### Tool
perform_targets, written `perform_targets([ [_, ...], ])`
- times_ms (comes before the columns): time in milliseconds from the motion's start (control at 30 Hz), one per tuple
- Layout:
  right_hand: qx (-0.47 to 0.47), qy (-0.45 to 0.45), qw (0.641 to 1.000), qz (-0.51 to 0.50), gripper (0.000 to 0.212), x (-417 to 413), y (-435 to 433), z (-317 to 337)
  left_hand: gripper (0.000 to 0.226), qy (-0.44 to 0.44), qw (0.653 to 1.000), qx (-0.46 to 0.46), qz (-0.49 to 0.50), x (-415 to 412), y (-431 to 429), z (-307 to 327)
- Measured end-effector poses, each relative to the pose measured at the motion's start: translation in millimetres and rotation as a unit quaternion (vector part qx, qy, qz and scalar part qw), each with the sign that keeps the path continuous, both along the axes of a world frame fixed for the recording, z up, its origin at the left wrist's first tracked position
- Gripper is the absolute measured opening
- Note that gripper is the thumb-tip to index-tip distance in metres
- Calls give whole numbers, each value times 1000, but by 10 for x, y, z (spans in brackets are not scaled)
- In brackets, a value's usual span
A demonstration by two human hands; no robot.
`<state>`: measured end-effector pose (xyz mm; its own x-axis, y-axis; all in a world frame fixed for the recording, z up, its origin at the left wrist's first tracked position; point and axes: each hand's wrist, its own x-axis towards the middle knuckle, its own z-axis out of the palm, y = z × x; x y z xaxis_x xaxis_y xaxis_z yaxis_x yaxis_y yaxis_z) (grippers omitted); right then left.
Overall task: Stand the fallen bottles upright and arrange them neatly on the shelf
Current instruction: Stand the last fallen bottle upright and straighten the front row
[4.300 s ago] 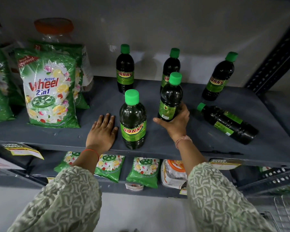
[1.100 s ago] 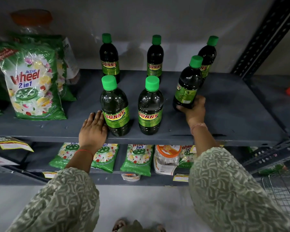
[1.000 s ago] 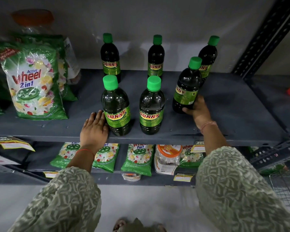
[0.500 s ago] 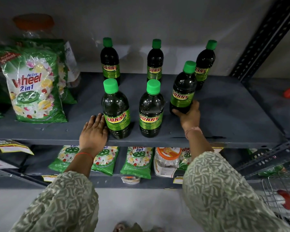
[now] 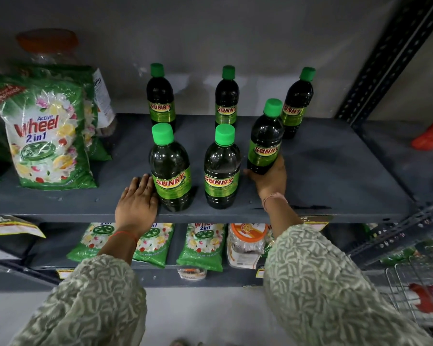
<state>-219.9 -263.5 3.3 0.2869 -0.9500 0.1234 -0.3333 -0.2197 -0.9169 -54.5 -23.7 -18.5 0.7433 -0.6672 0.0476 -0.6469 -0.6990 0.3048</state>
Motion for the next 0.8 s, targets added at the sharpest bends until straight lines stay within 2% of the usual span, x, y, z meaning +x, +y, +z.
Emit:
perform_targets([
  [233,-15,25,1000,5,67,-242,233,-14,51,3,1000,1,0,76,-77,31],
  [600,-26,43,999,4,70,-574,534,-24,49,0,1000,-25,-15,86,-77,-32],
  [667,-17,33,999,11,73,-591,536,-25,44,25,992,-124,28,14,-24,-8],
  [733,-9,20,1000,20,85,-607,547,-29,40,-1,958,-267,101,-232,89,4],
  [800,-15,14,1000,23,94,-614,562,-34,47,-32,934,-344,93,-706,148,26],
])
